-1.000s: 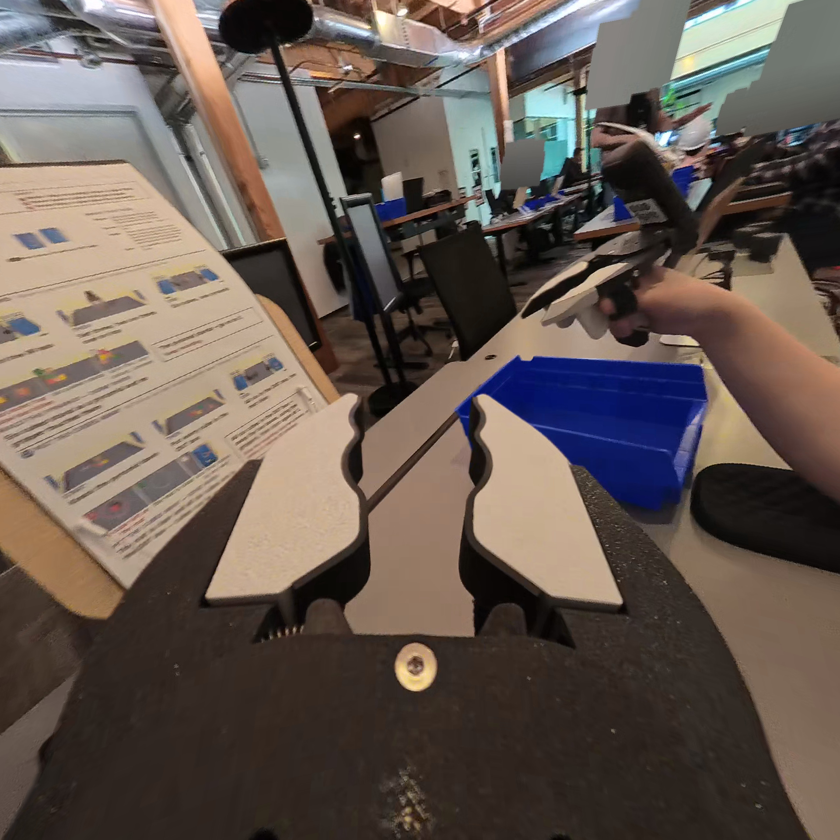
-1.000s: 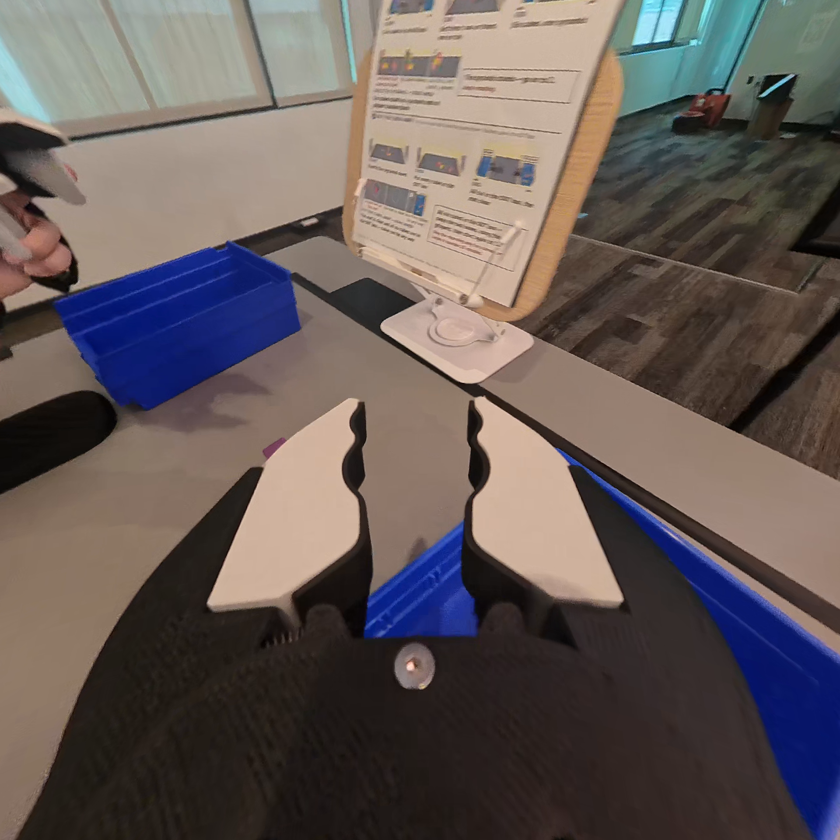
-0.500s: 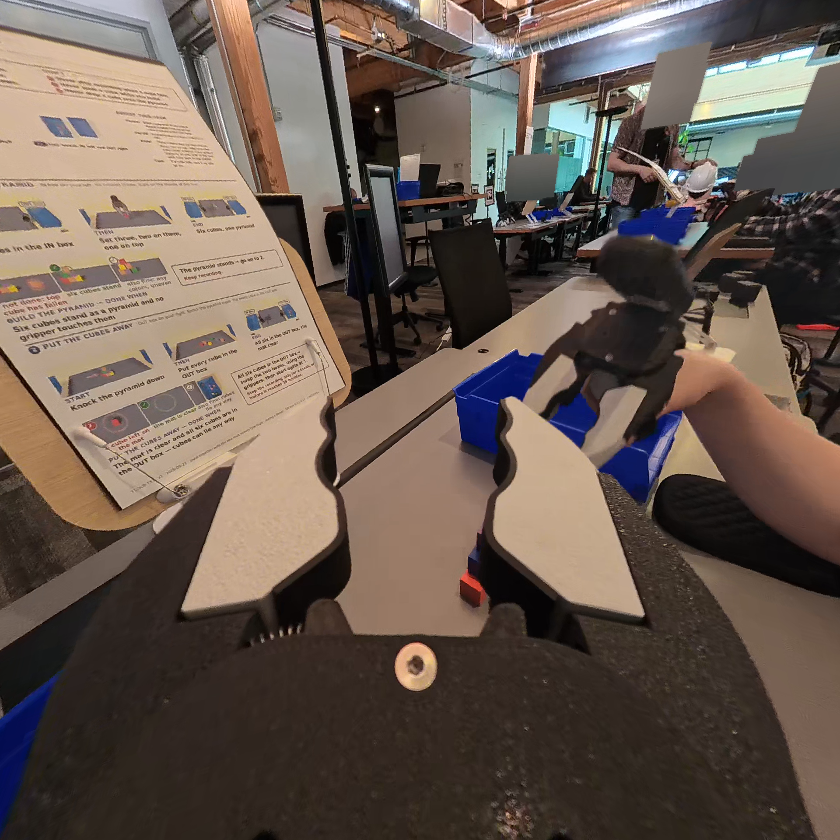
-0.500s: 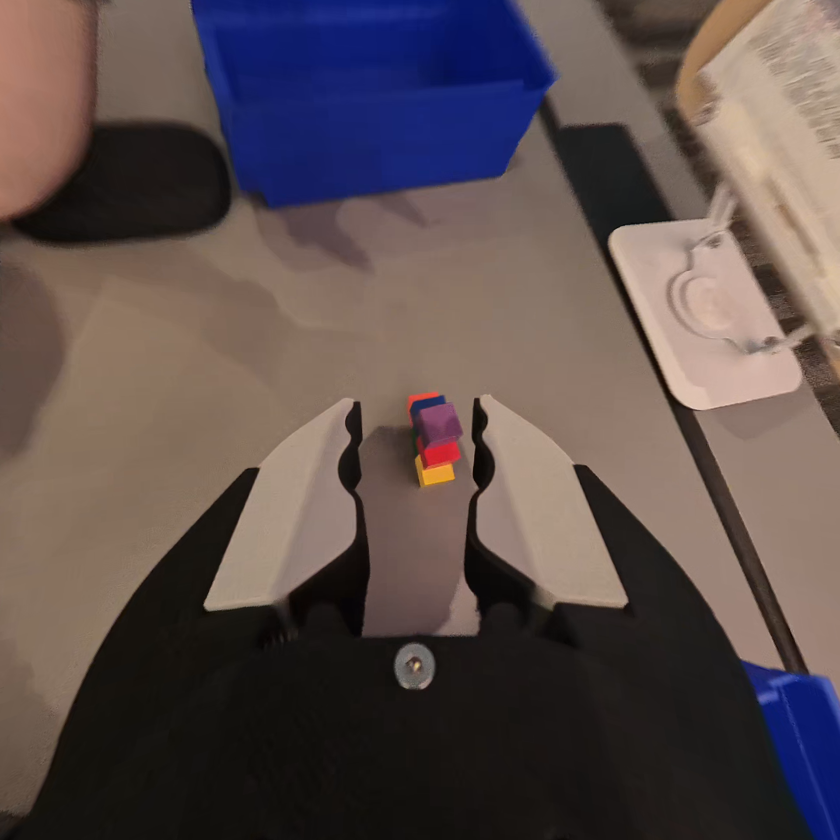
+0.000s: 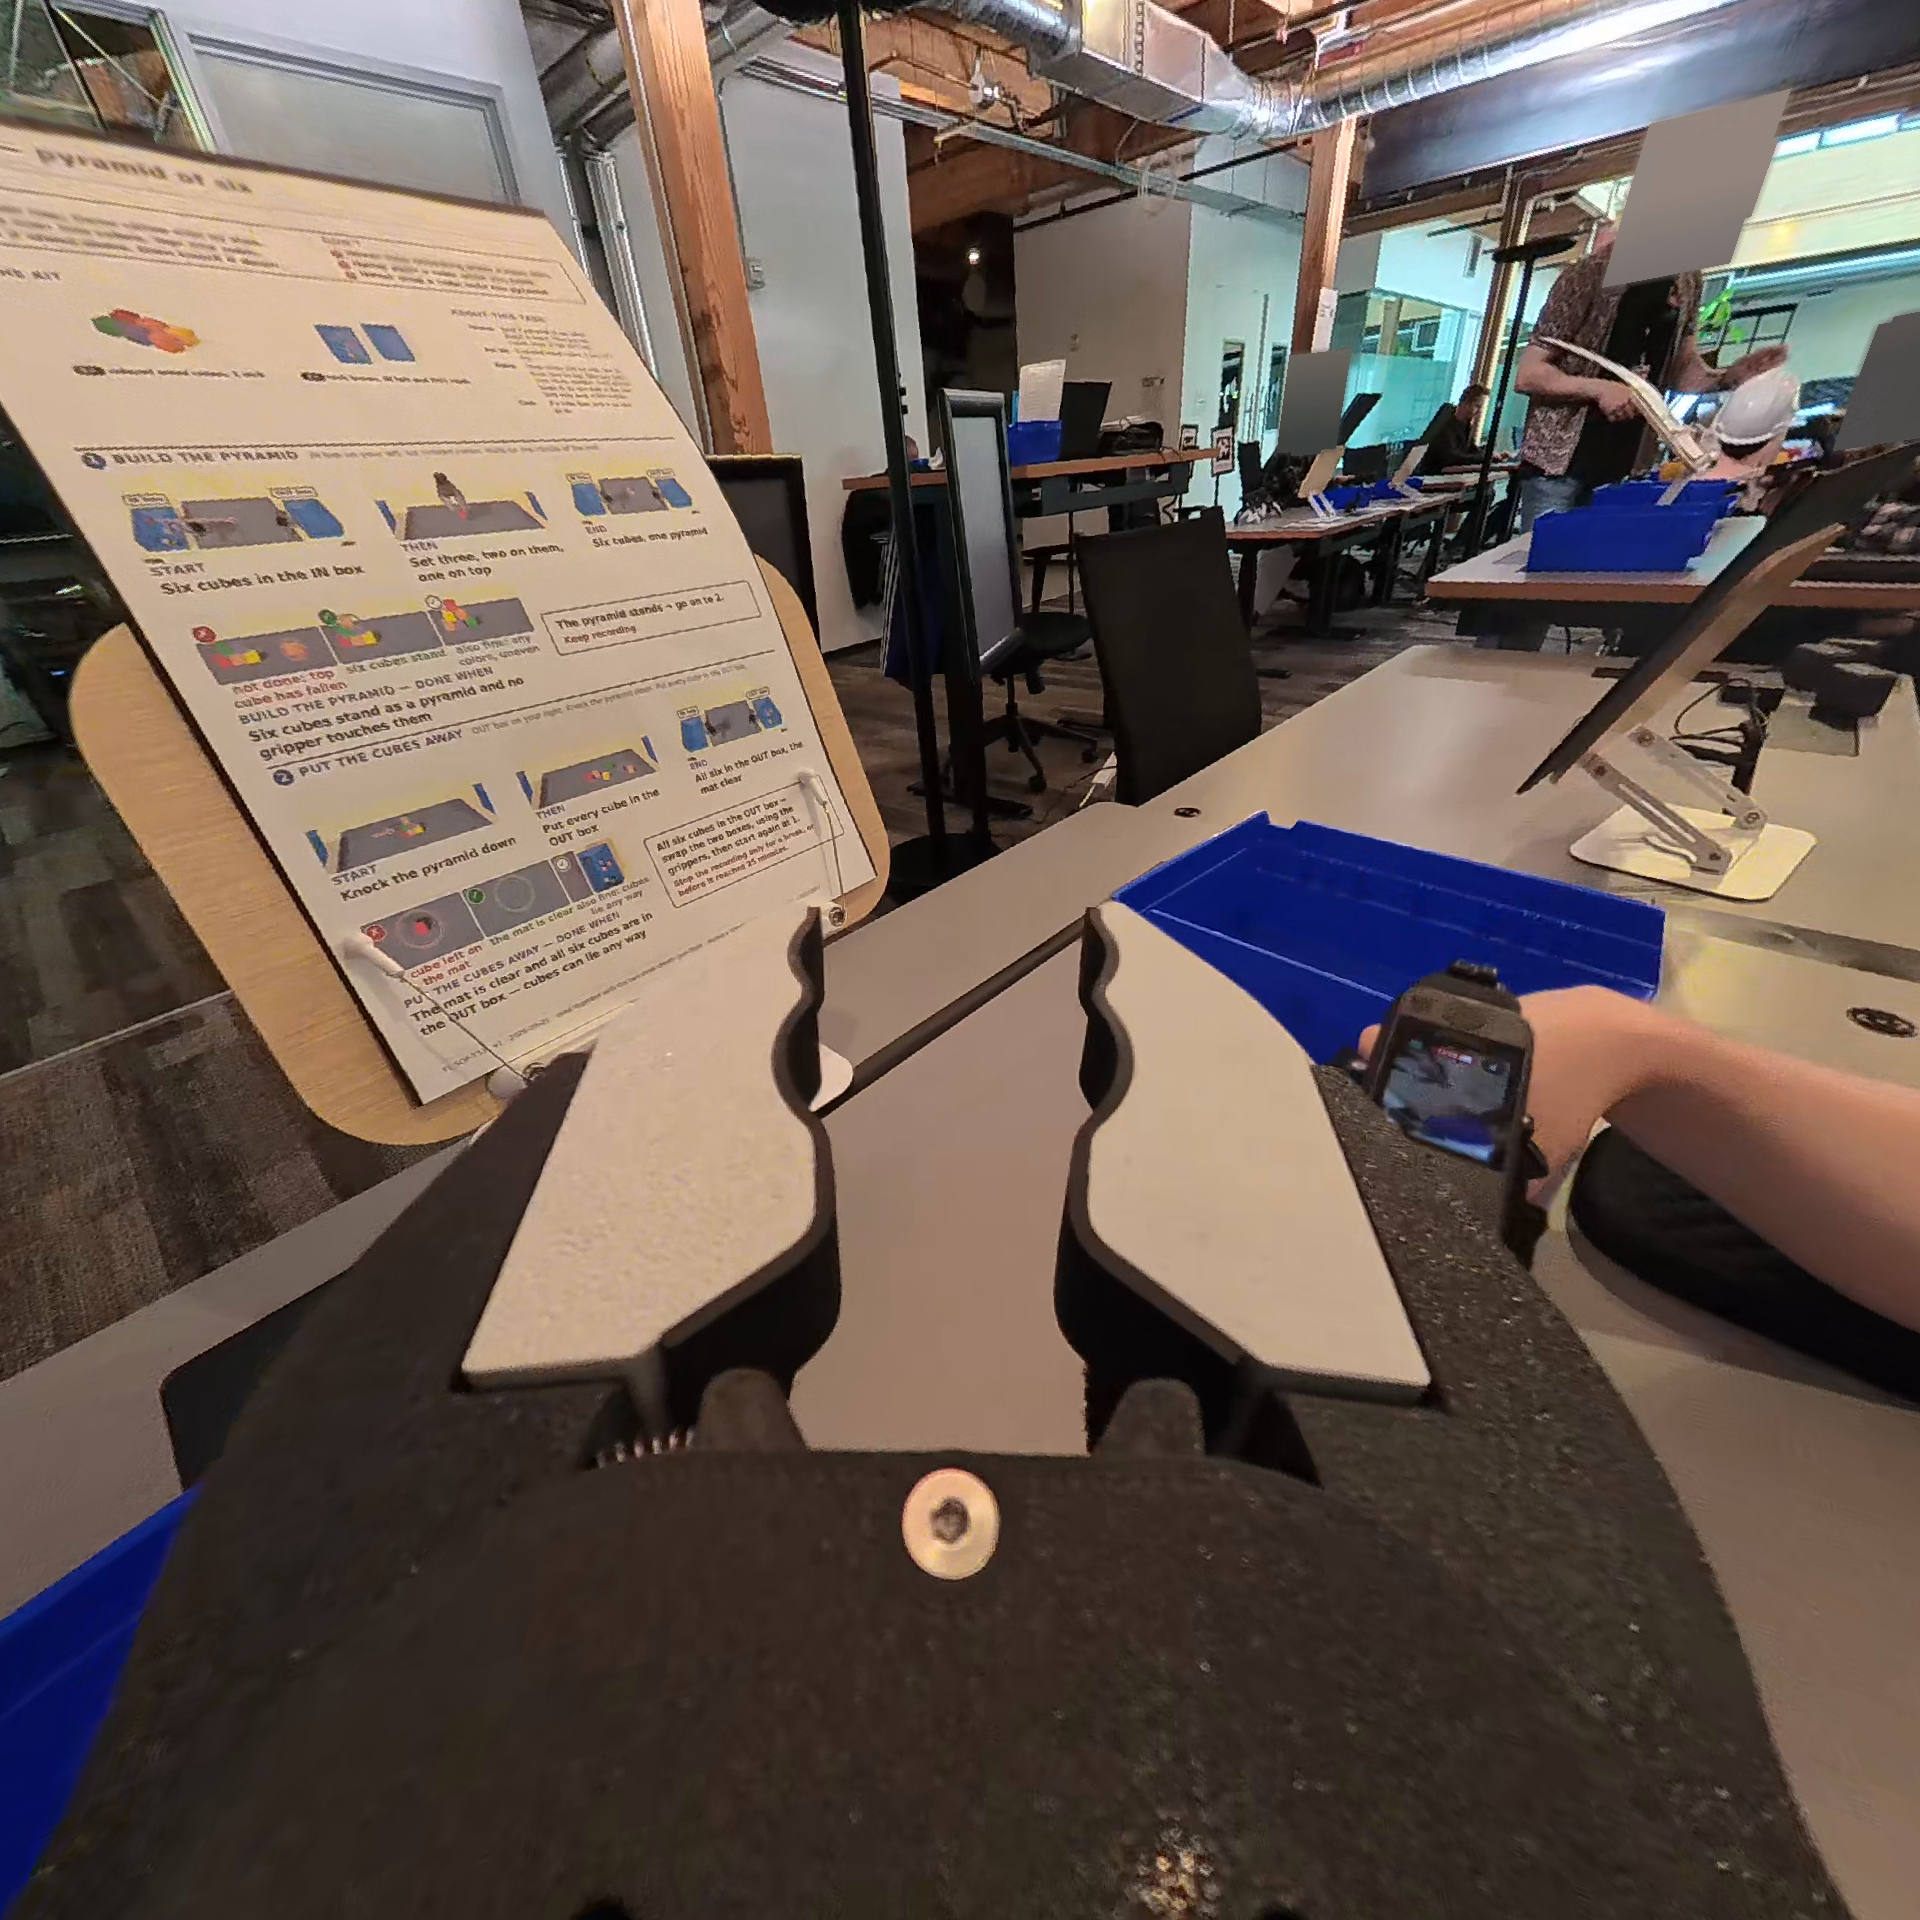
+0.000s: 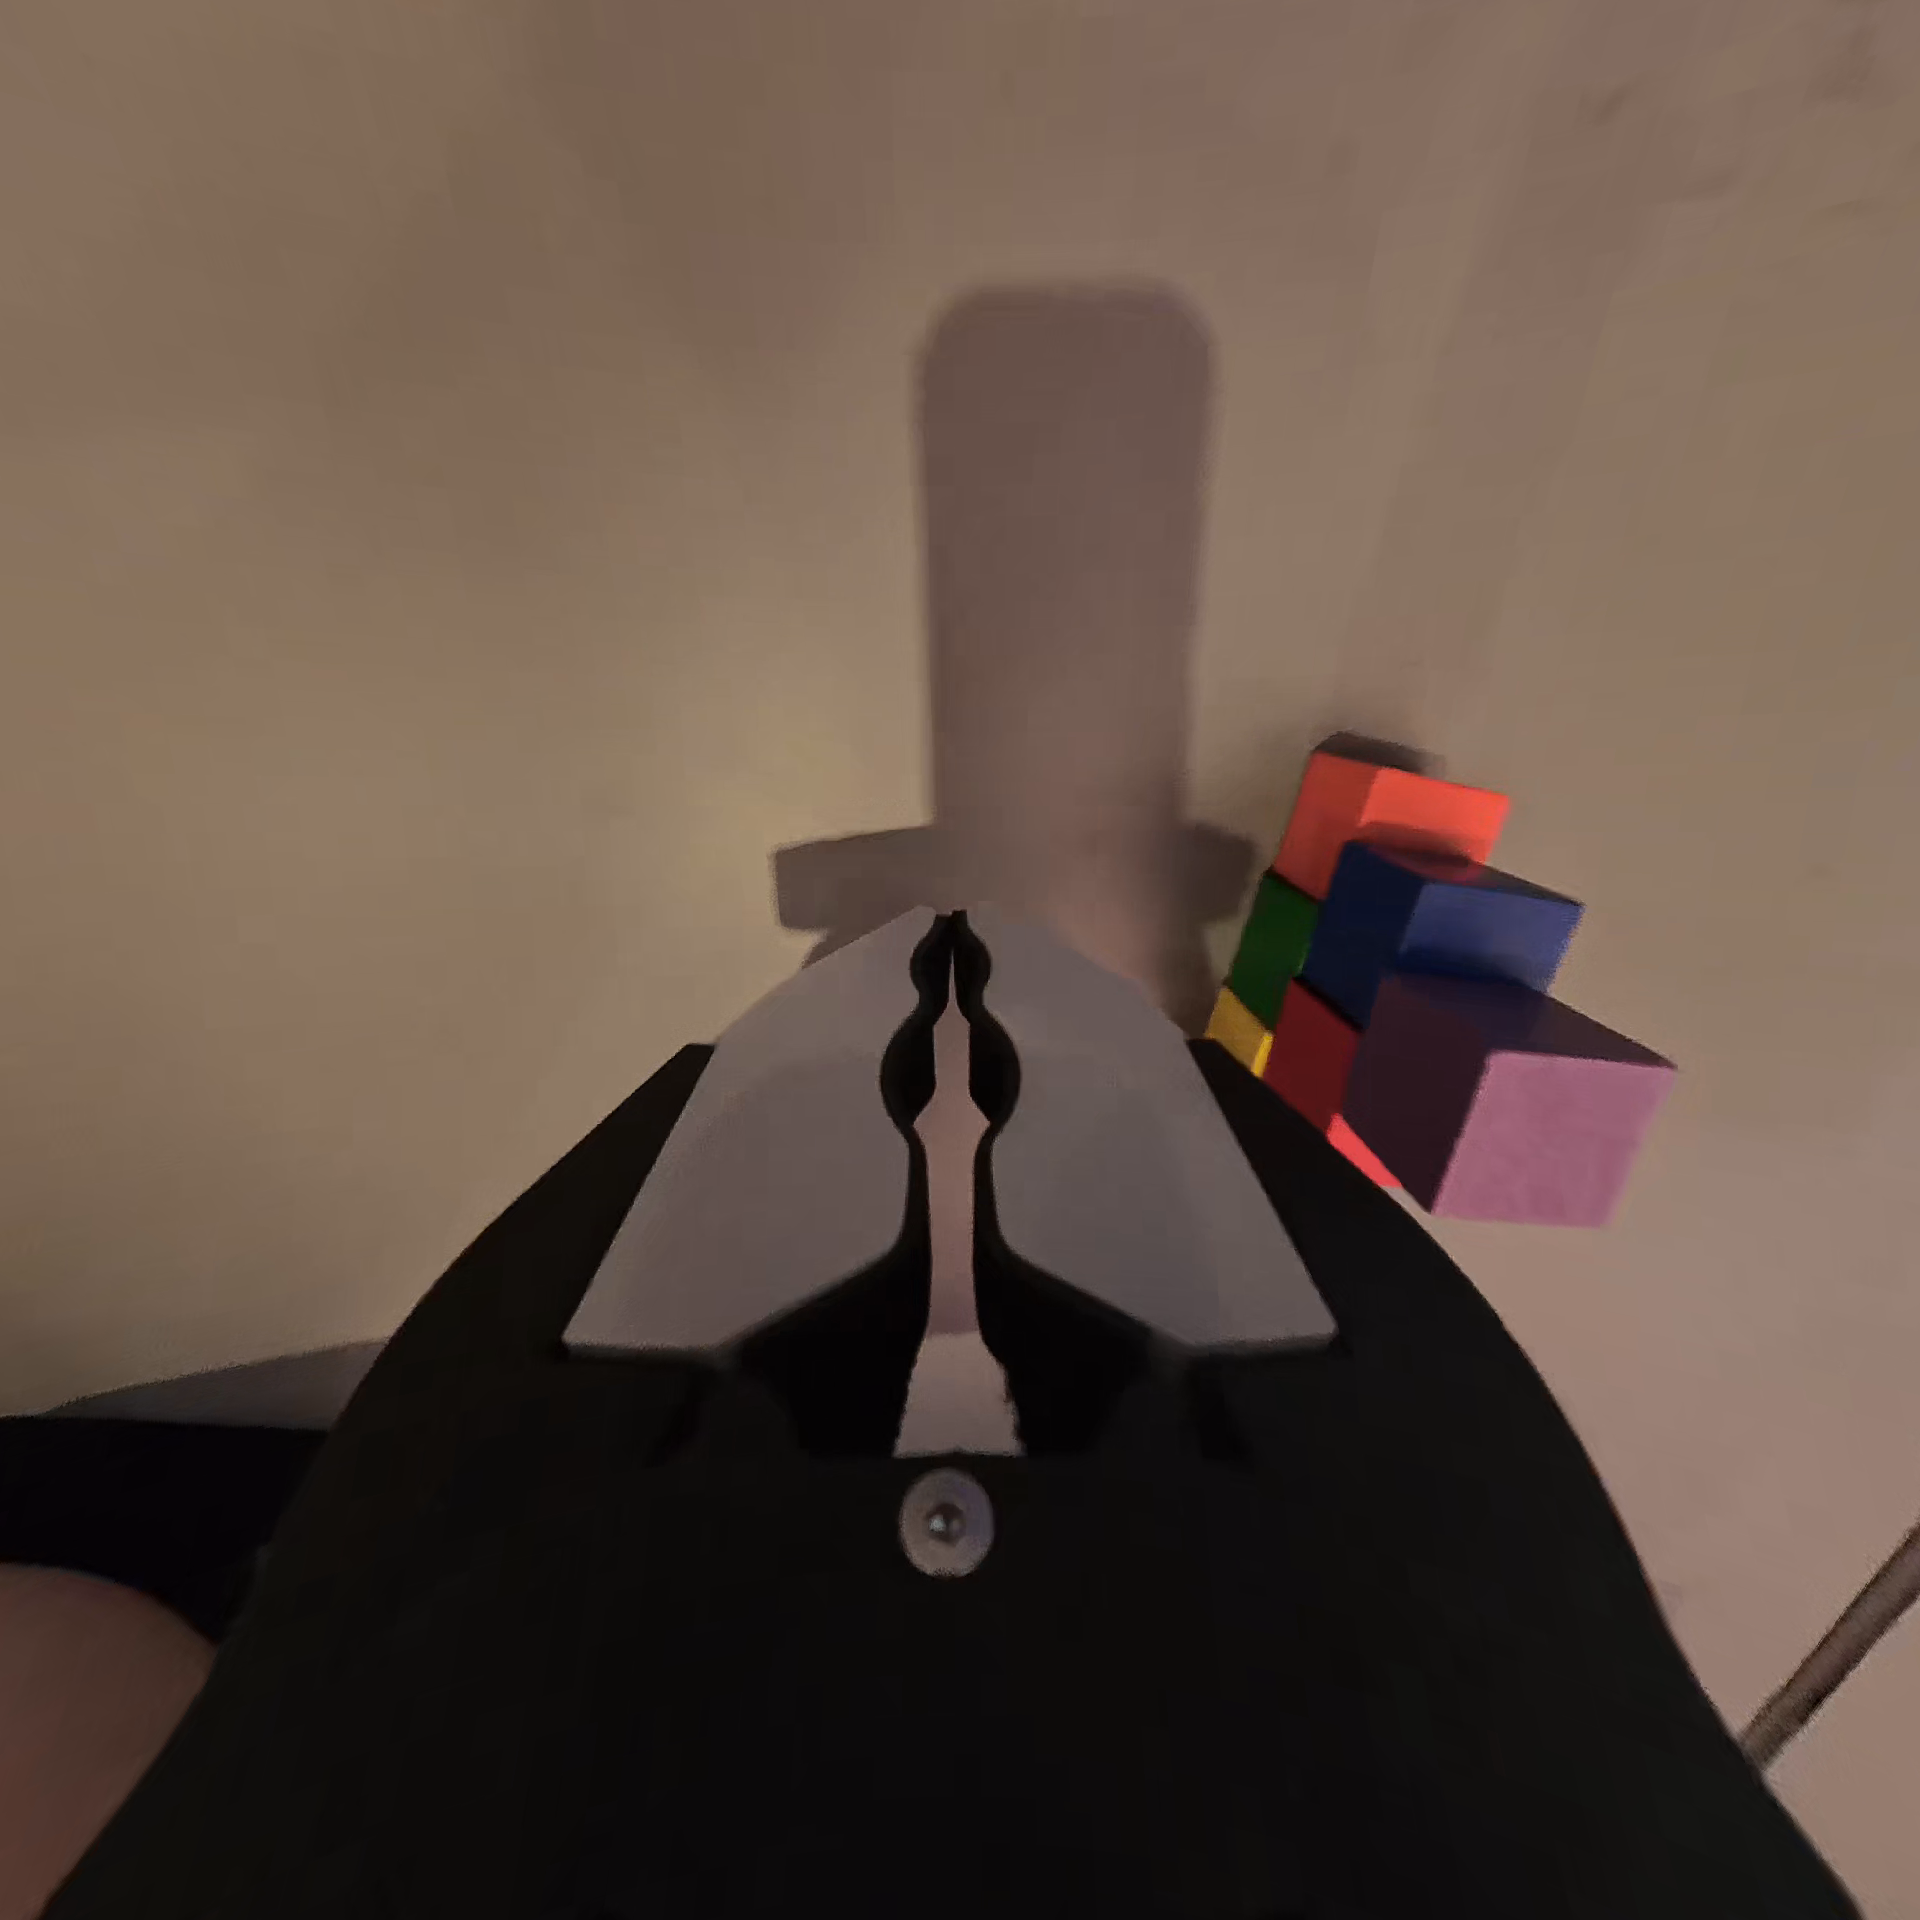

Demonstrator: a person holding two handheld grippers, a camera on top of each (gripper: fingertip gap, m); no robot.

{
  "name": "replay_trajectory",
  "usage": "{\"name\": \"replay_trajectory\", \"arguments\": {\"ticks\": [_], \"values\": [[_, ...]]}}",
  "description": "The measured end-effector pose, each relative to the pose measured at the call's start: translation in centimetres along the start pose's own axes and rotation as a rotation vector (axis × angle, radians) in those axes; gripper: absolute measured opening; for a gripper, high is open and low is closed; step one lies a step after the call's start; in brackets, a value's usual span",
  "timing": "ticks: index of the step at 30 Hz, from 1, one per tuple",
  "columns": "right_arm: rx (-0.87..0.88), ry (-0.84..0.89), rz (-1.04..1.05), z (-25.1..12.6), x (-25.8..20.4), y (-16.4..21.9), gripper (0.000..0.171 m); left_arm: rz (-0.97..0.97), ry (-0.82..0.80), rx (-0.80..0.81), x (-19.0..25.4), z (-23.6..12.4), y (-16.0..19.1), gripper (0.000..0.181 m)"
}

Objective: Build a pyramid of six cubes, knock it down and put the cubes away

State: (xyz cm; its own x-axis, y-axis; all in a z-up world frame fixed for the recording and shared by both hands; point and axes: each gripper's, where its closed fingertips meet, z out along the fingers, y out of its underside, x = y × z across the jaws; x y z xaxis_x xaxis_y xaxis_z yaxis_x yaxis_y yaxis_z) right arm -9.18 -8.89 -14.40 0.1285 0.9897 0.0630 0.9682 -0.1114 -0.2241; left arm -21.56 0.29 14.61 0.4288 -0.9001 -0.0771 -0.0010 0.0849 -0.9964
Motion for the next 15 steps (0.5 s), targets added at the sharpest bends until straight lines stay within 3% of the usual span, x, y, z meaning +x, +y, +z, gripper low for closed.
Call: {"name": "replay_trajectory", "arguments": {"ticks": [15], "values": [[-0.068,0.030,0.037,1.4,1.2,1.1,0.001,-0.013,-0.011,-0.014,-0.9,-0.8,-0.1,0.042]]}}
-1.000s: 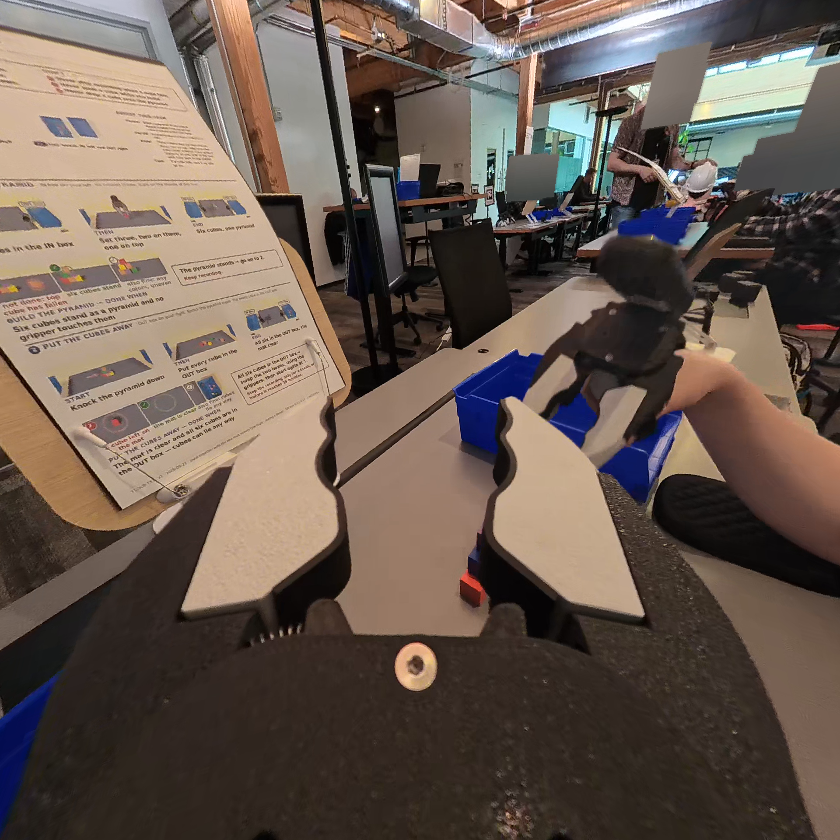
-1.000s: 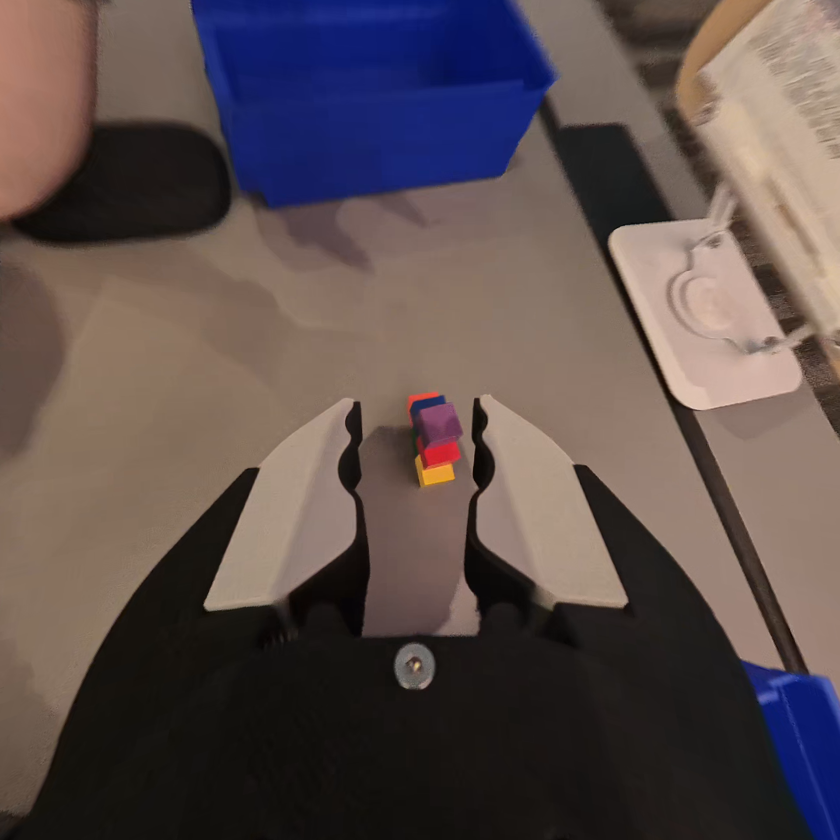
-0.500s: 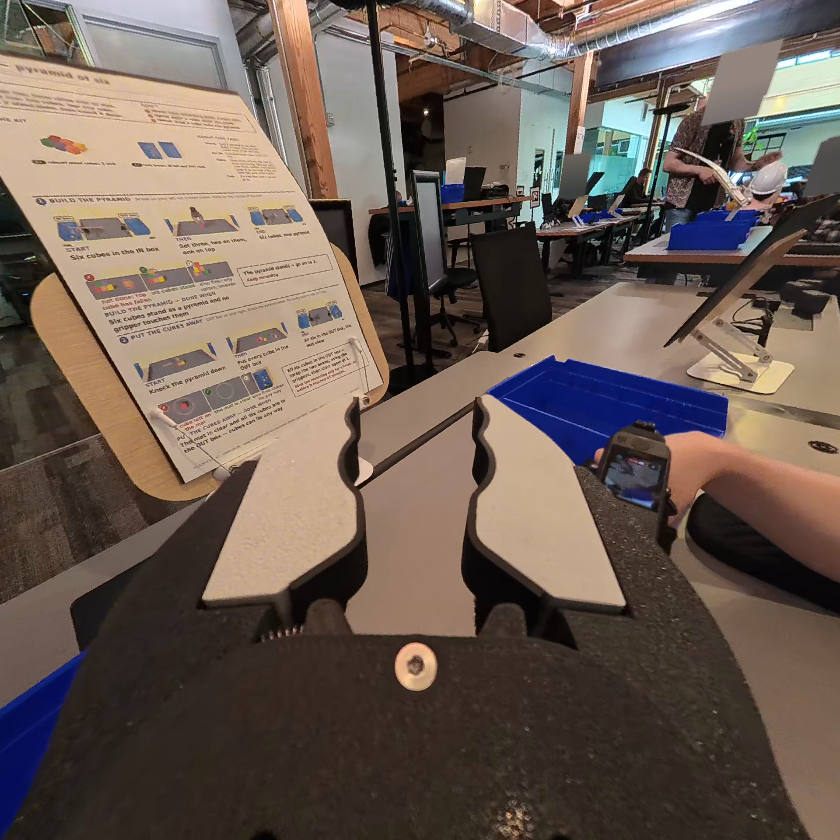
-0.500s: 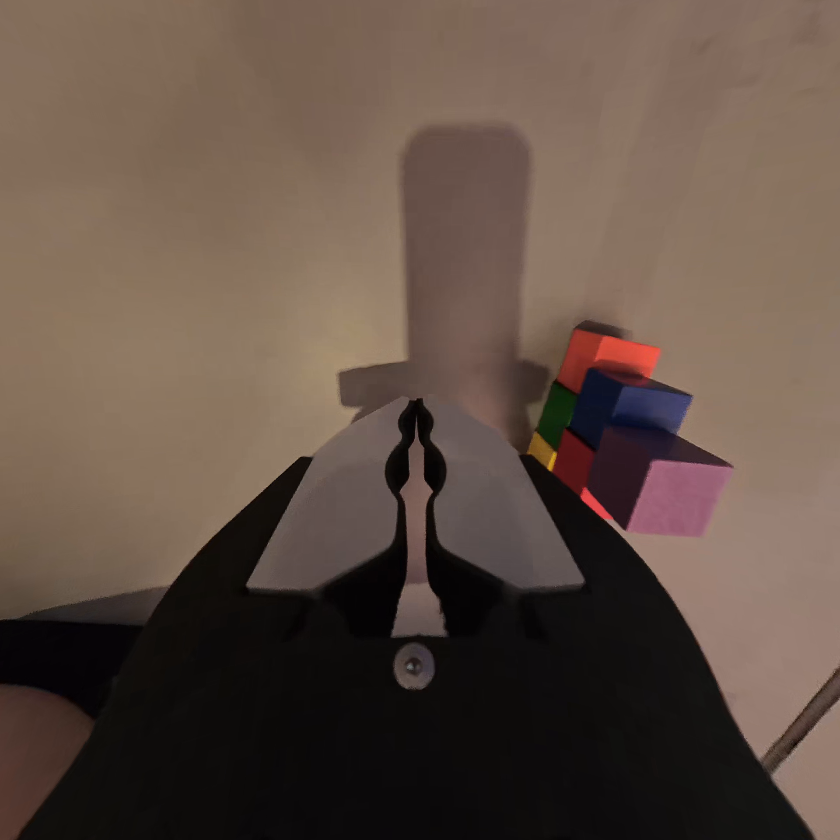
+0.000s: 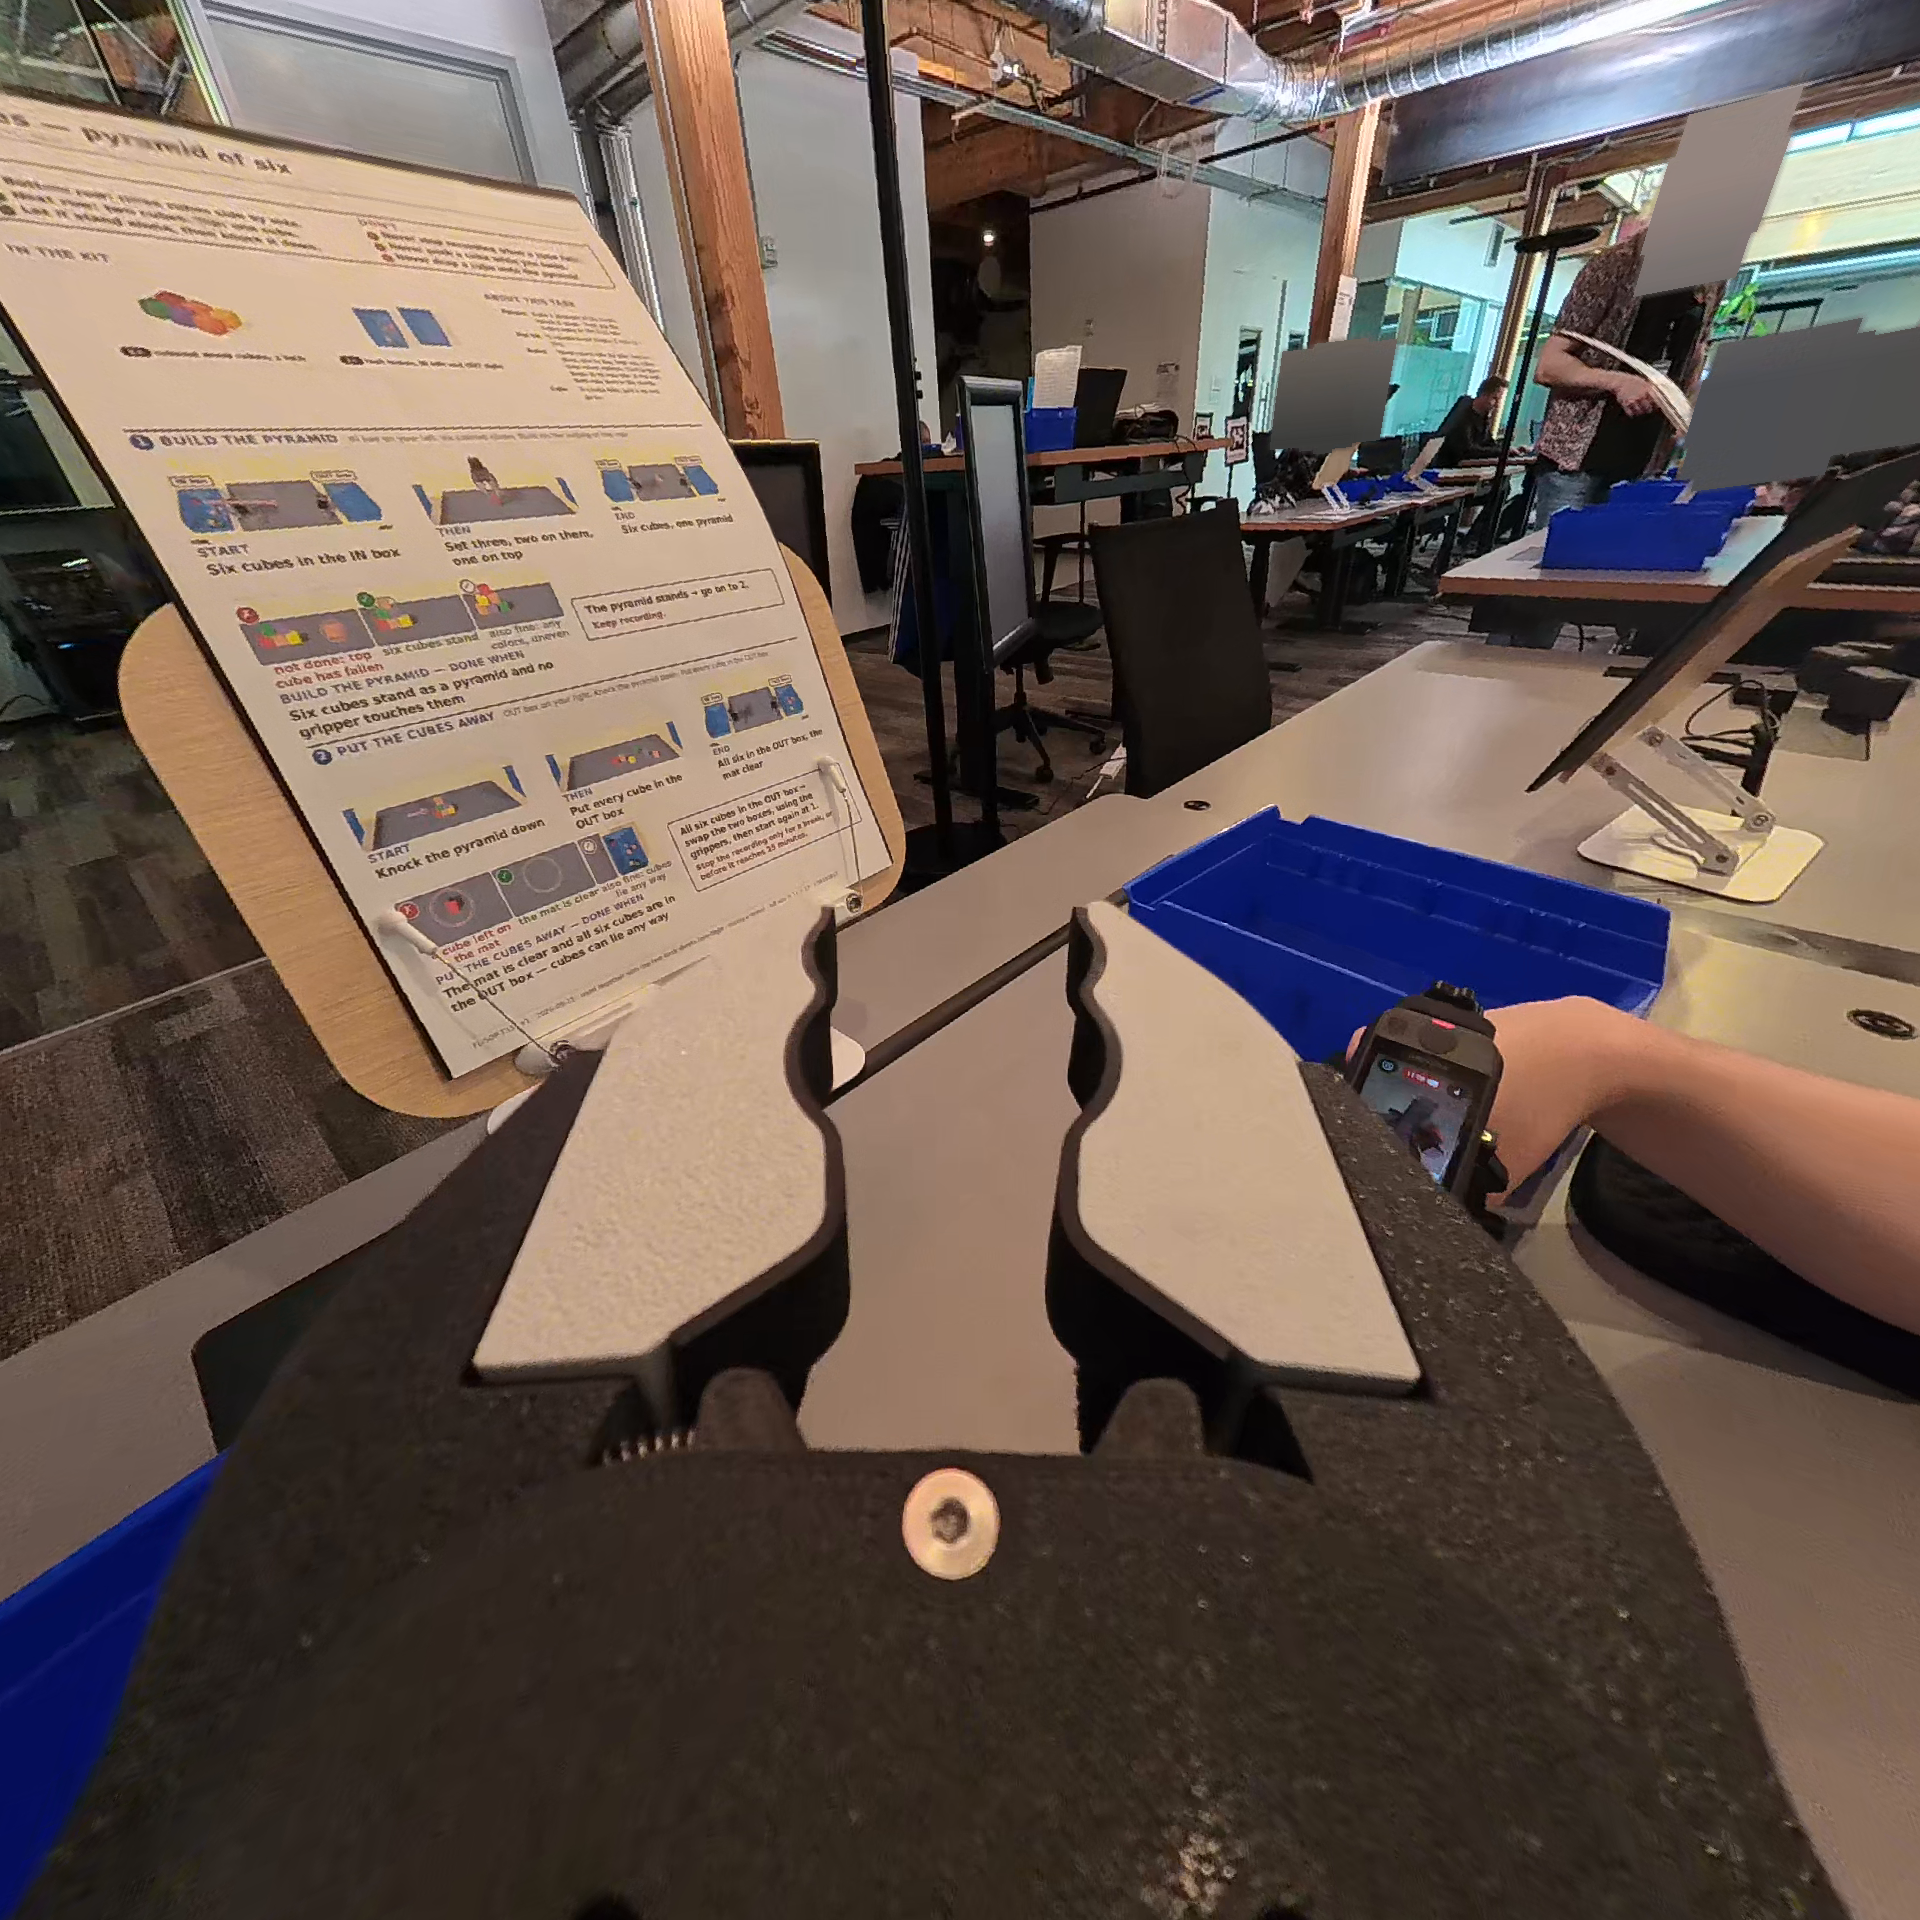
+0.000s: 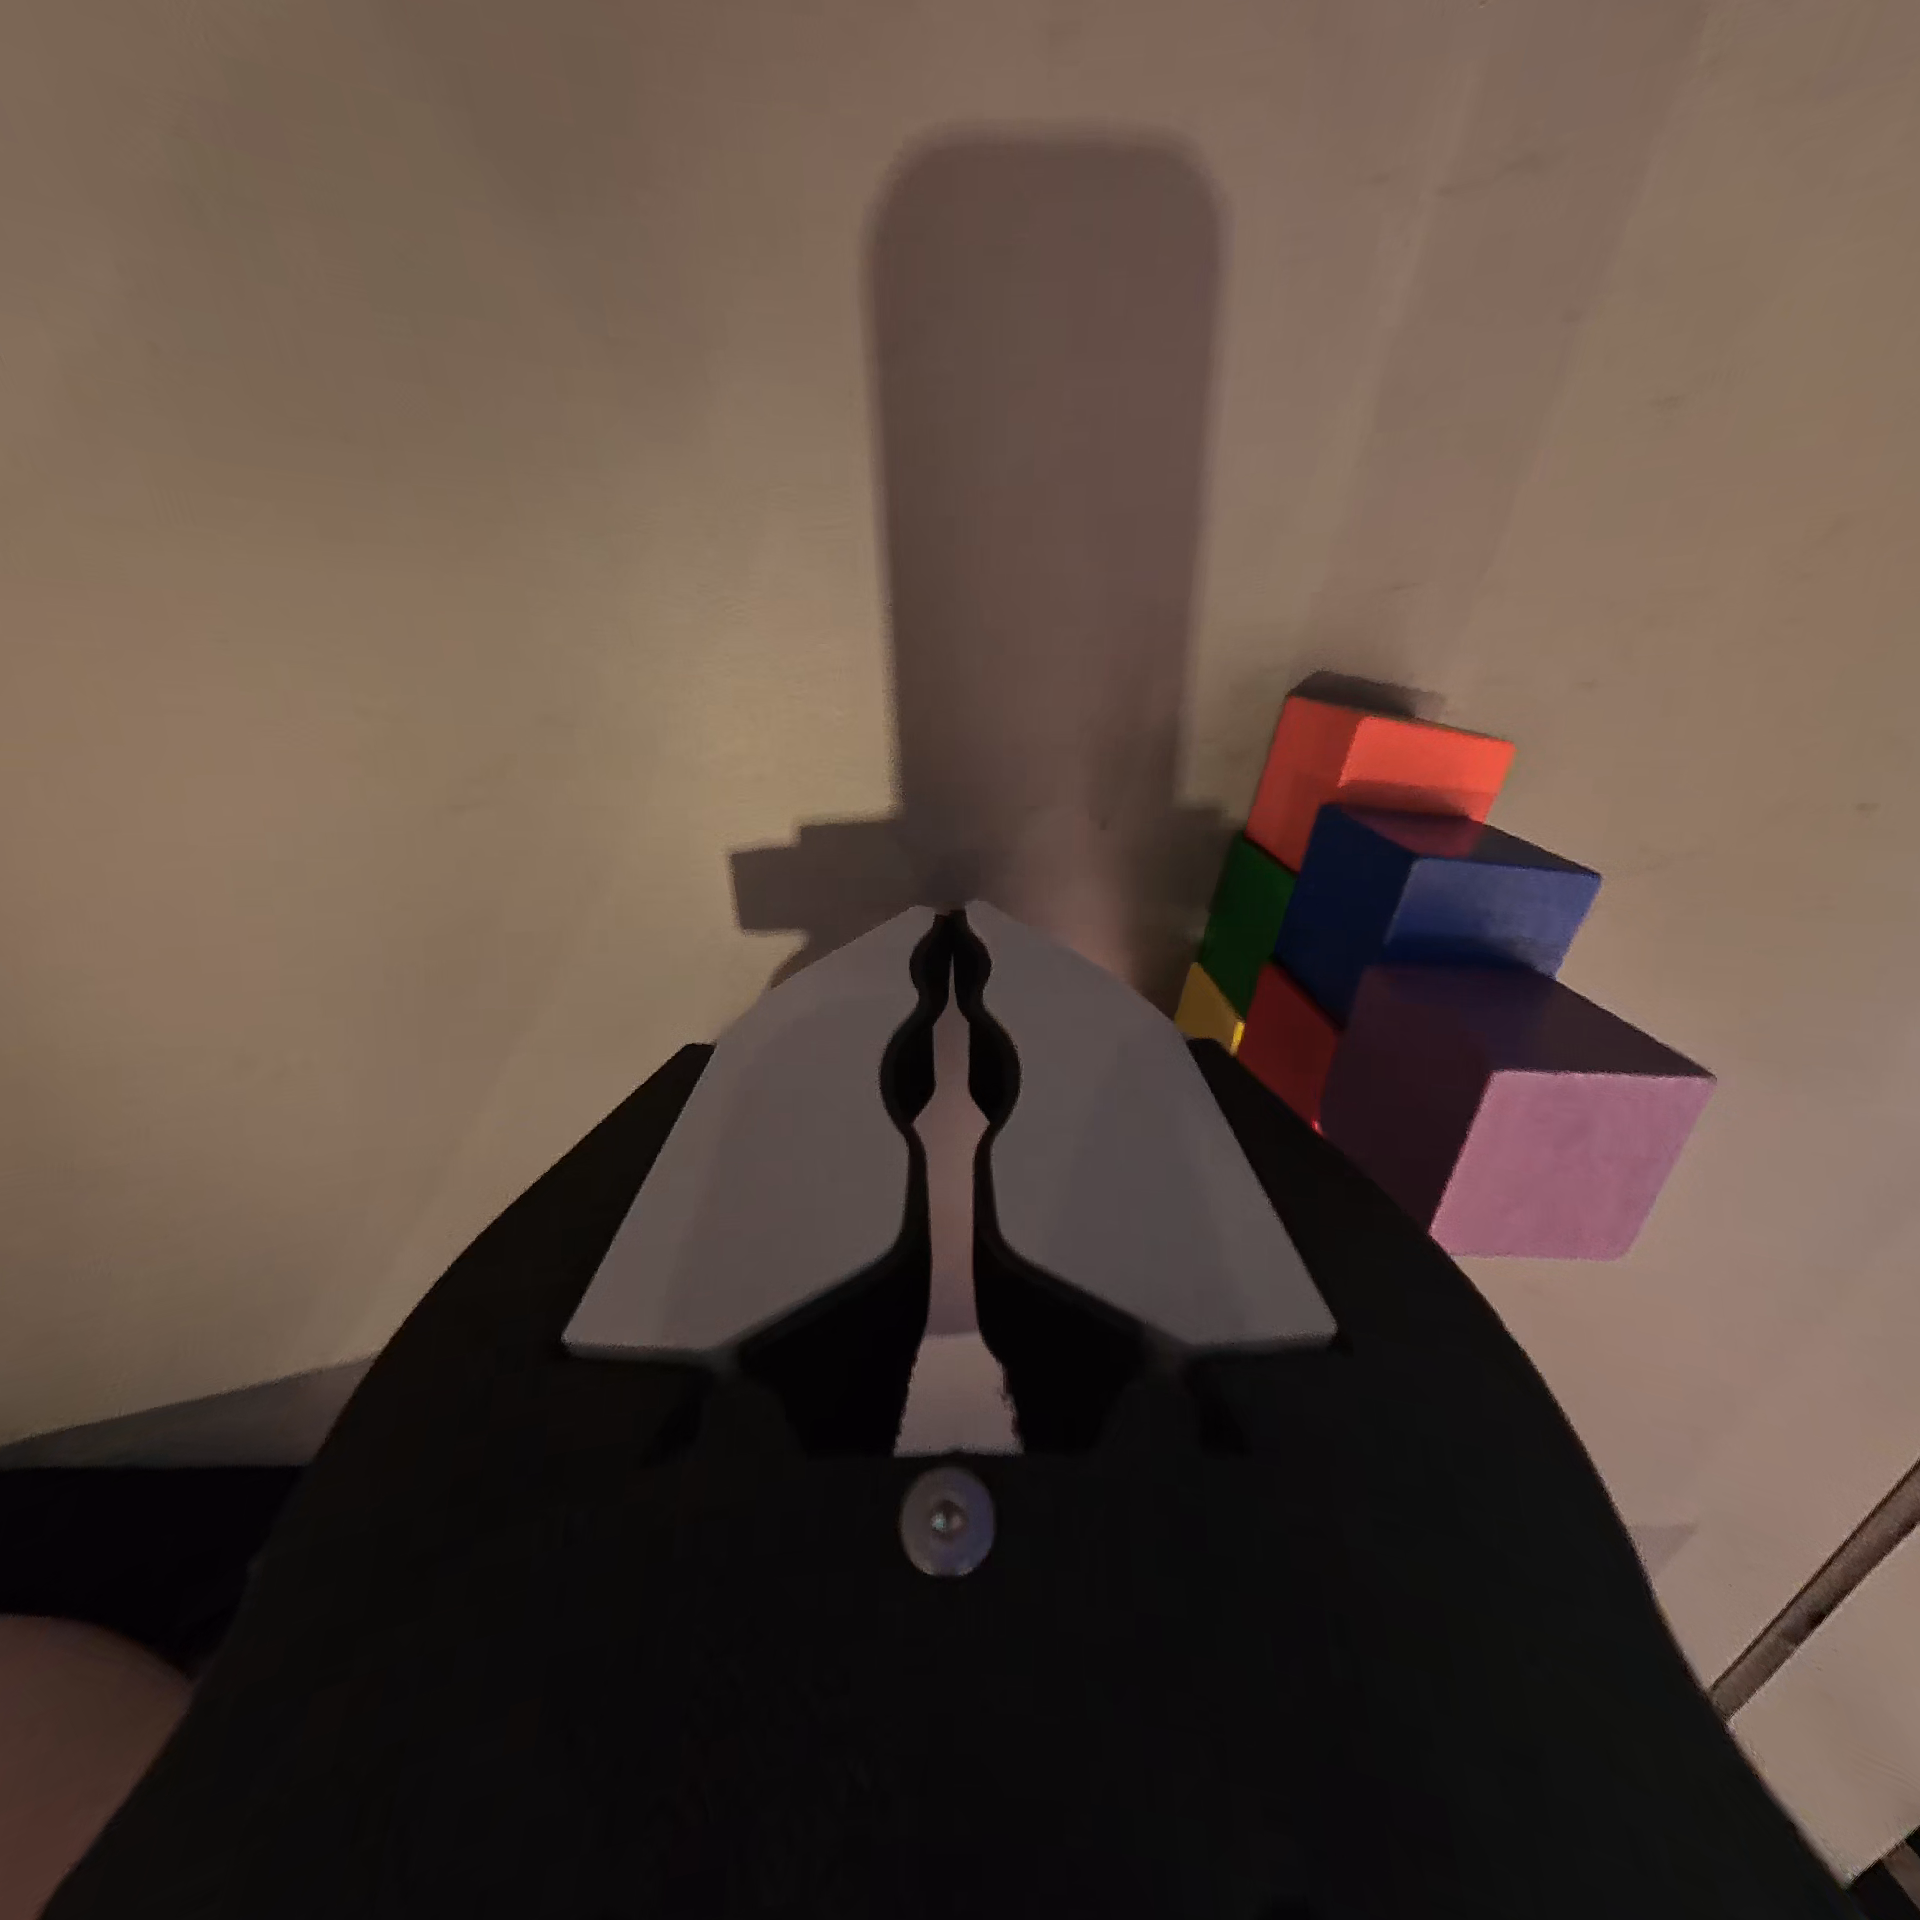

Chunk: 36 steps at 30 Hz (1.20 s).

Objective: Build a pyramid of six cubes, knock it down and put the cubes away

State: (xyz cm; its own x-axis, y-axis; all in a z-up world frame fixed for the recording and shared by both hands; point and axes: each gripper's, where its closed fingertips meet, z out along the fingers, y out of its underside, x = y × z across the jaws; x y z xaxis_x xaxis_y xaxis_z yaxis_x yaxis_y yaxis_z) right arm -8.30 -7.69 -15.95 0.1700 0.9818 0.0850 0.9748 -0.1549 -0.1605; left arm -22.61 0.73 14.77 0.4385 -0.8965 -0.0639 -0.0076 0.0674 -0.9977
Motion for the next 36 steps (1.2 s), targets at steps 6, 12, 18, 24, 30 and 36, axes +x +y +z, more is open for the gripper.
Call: {"name": "replay_trajectory", "arguments": {"ticks": [6,12,18,24,30,36], "values": [[-0.022,-0.023,-0.007,-0.4,-0.7,0.2,0.001,0.001,0.003,-0.014,0.0,0.1,0.2,0.042],[-0.050,-0.034,-0.024,0.2,-1.0,0.2,0.001,0.005,0.015,-0.031,0.4,0.3,0.5,0.042],[-0.059,0.133,0.032,0.1,3.5,0.6,0.001,-0.001,0.018,-0.035,0.3,0.6,0.7,0.042],[0.118,0.269,0.108,-1.6,8.4,-1.3,0.001,-0.007,0.020,-0.040,0.2,0.9,0.9,0.042],[0.233,0.434,0.142,-3.9,11.3,-2.0,0.001,-0.006,0.021,-0.057,0.2,1.3,1.4,0.043],[0.322,0.565,0.236,-9.4,11.5,-2.4,0.001,0.001,0.013,-0.061,0.1,1.3,1.4,0.043]]}}
